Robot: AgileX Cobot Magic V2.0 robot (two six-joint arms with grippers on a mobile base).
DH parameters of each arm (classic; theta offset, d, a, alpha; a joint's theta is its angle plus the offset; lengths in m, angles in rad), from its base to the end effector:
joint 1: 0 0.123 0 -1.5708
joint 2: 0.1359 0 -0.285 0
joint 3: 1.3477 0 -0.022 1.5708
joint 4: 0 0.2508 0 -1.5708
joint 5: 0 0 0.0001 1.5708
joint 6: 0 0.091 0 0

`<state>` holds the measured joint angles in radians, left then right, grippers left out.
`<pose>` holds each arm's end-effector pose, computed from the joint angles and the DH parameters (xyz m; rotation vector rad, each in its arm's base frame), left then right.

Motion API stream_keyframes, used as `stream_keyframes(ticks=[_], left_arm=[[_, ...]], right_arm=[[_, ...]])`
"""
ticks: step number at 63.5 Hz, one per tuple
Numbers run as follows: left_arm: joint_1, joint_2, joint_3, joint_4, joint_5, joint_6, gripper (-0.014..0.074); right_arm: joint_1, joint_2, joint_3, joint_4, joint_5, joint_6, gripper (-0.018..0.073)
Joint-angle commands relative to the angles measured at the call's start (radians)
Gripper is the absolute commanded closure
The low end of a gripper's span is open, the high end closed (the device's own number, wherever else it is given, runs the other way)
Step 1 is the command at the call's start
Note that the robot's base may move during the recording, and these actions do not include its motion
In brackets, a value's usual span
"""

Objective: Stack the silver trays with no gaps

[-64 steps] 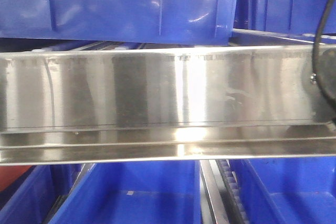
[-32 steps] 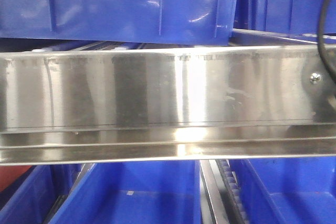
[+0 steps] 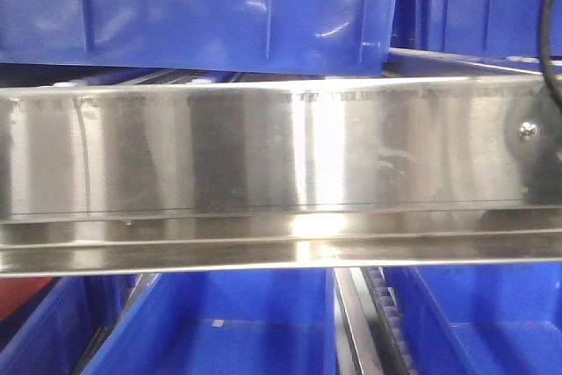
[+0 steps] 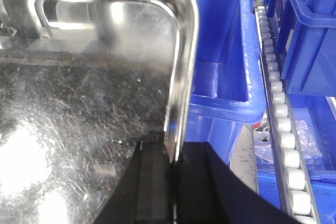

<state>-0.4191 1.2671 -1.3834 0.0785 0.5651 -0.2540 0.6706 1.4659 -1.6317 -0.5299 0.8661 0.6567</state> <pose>0.2561 -0.1099 0.4441 0.1968 1.9379 -0.3636 0.2710 0.1702 0.4487 -0.1557 2.0637 0.1757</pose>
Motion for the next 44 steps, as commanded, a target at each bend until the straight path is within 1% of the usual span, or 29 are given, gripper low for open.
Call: stream_keyframes(ticks=[1,44], left_arm=[[-0.02,-0.012,-0.014,-0.064,-0.084,0.008,0.0615],[-0.02,-0.012,-0.014,-0.064,-0.084,0.008,0.0615]], right_arm=[[0.018,-0.005,-0.011,0.05,-0.125,-0.017,0.0629],[0.018,-0.005,-0.011,0.057,-0.146,-0.017,0.0629]])
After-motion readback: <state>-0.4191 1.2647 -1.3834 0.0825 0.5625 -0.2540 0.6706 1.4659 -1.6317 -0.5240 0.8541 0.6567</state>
